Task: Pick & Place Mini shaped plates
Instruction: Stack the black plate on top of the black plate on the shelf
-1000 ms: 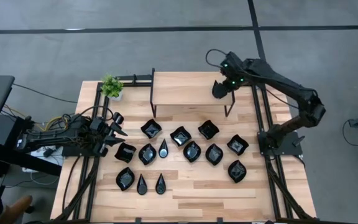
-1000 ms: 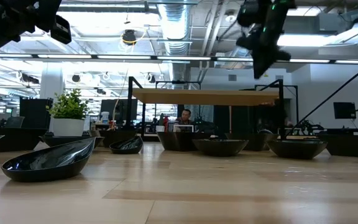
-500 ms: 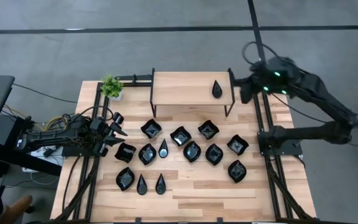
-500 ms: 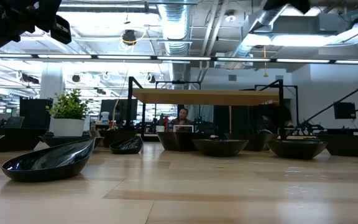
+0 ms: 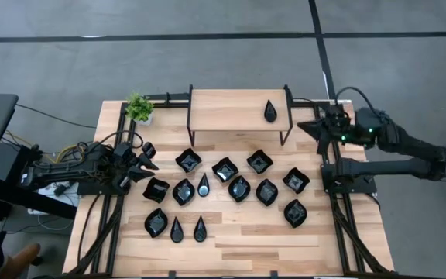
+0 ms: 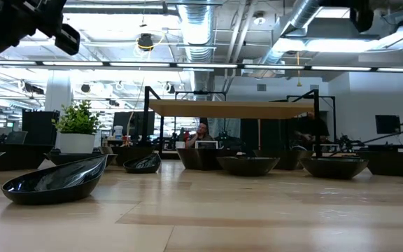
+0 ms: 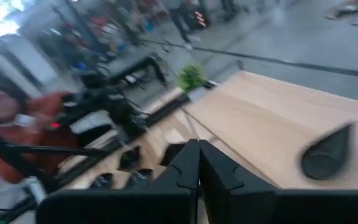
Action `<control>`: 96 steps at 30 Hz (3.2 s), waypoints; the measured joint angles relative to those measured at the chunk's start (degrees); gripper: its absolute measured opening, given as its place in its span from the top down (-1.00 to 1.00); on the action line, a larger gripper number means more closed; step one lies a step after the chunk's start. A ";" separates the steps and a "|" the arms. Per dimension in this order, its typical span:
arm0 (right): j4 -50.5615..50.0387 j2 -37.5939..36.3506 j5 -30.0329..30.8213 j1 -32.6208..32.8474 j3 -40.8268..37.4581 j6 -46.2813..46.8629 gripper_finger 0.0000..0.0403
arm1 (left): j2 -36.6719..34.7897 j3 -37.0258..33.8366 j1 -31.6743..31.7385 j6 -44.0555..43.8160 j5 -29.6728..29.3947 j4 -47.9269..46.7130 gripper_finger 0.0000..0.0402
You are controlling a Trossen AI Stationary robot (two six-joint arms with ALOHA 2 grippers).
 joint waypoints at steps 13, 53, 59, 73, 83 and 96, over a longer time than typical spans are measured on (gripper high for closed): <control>17.67 -11.21 3.25 4.35 -17.43 0.17 1.00 | 20.28 10.88 -3.62 -2.67 0.53 -0.03 0.51; 33.18 -21.72 -9.77 7.02 -33.96 -12.08 1.00 | 64.44 31.26 -7.03 -23.42 -9.95 -3.73 0.51; 34.55 -21.71 -12.30 7.59 -33.96 -13.48 1.00 | 69.87 34.13 -6.86 -27.07 -9.57 -16.74 0.51; 34.35 -21.71 -12.31 7.57 -33.96 -13.08 1.00 | 70.04 34.94 -8.43 -34.68 -18.04 -25.55 0.51; 34.18 -21.69 -12.31 7.55 -33.96 -13.09 1.00 | 64.90 36.52 -9.77 -30.87 -21.43 -39.48 0.51; 33.95 -21.69 -12.29 7.50 -33.96 -14.82 1.00 | 67.93 44.67 -12.22 -36.25 -26.33 -49.68 0.51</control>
